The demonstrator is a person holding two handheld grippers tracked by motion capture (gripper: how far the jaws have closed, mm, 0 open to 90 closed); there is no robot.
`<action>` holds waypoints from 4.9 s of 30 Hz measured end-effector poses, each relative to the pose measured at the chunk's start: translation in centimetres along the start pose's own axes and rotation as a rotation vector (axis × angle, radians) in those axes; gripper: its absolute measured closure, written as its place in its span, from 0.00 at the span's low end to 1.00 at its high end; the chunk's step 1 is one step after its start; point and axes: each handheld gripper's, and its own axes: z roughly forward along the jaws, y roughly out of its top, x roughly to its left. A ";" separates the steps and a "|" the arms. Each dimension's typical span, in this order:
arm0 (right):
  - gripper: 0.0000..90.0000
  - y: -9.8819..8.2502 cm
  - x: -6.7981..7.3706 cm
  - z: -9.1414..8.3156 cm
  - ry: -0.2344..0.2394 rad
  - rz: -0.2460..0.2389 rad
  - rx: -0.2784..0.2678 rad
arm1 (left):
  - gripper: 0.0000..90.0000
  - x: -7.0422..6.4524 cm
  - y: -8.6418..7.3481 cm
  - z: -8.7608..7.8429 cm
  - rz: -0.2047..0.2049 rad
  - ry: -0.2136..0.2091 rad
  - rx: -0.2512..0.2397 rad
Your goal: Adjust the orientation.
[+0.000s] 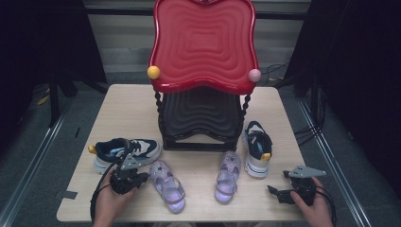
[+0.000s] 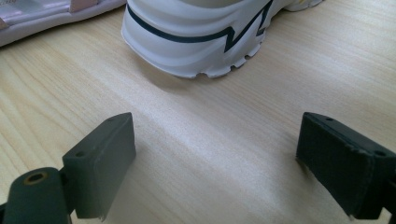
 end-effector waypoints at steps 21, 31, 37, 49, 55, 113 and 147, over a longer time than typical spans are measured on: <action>0.12 0.0 0.0 0.0 0.000 0.000 0.000 | 0.79 0.7 0.7 -1.2 -0.063 0.029 -0.107; 0.12 -0.1 0.2 -0.1 -0.007 0.011 0.002 | 0.56 -1.9 0.2 -3.8 -0.113 -0.057 -0.117; 0.12 -0.1 0.2 -0.1 -0.007 0.011 0.002 | 0.51 -3.7 1.6 -4.1 -0.107 -0.098 -0.106; 0.12 -0.1 0.2 -0.1 -0.007 0.011 0.002 | 0.49 -4.6 1.9 -2.1 -0.081 -0.112 -0.035; 0.12 -0.1 0.2 -0.1 -0.007 0.010 0.002 | 0.82 -4.6 2.8 -2.2 -0.002 -0.145 -0.034; 0.12 -0.1 0.2 -0.1 -0.007 0.011 0.002 | 0.61 -2.3 2.0 -0.5 -0.070 -0.029 -0.036; 0.12 -0.1 0.2 -0.1 -0.007 0.011 0.002 | 0.63 -2.1 2.2 0.2 -0.121 -0.051 -0.090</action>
